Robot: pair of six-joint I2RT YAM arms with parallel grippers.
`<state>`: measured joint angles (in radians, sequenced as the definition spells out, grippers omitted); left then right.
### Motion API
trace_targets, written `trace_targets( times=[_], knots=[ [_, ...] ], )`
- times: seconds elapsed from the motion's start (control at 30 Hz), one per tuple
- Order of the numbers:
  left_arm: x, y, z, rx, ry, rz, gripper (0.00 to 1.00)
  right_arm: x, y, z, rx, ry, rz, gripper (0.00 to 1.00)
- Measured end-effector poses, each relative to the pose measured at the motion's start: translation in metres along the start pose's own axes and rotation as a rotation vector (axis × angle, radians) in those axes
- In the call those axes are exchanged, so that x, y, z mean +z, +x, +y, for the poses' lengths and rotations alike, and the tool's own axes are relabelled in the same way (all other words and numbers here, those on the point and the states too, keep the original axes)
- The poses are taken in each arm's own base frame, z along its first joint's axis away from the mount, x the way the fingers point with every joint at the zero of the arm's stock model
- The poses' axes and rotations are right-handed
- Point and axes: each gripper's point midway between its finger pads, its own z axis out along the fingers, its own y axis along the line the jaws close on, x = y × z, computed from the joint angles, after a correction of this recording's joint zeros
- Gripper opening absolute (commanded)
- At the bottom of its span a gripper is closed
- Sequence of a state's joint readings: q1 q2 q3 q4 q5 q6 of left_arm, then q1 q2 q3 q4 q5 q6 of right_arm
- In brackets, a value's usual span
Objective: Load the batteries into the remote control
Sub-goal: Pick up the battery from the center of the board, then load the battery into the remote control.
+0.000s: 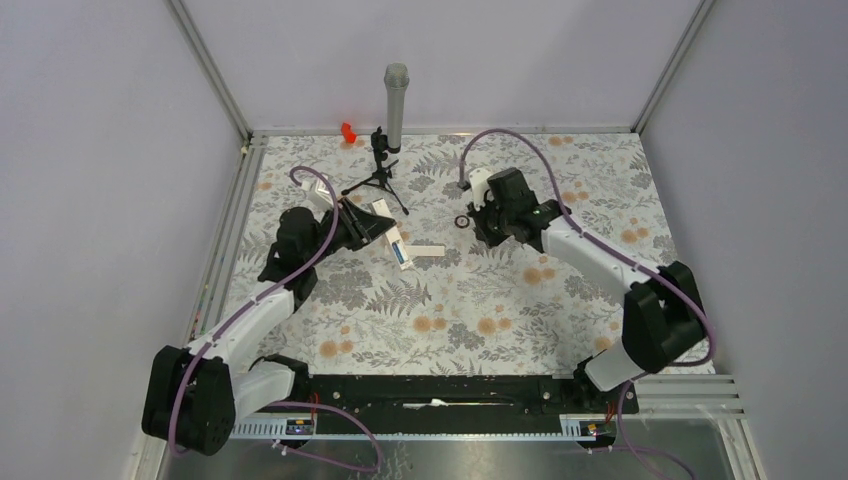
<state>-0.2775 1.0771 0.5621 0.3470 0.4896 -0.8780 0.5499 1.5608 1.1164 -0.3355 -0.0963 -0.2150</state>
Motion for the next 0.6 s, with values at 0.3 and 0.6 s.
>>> trace_targets(
  times=[0.3, 0.6],
  knots=[
    [0.014, 0.020, -0.013, -0.117, 0.072, 0.050, 0.00, -0.051, -0.032, 0.046, 0.381, -0.166, -0.095, 0.00],
    [0.016, 0.058, 0.011, -0.335, 0.037, 0.102, 0.00, -0.082, -0.030, 0.121, 0.564, -0.358, 0.020, 0.00]
  ],
)
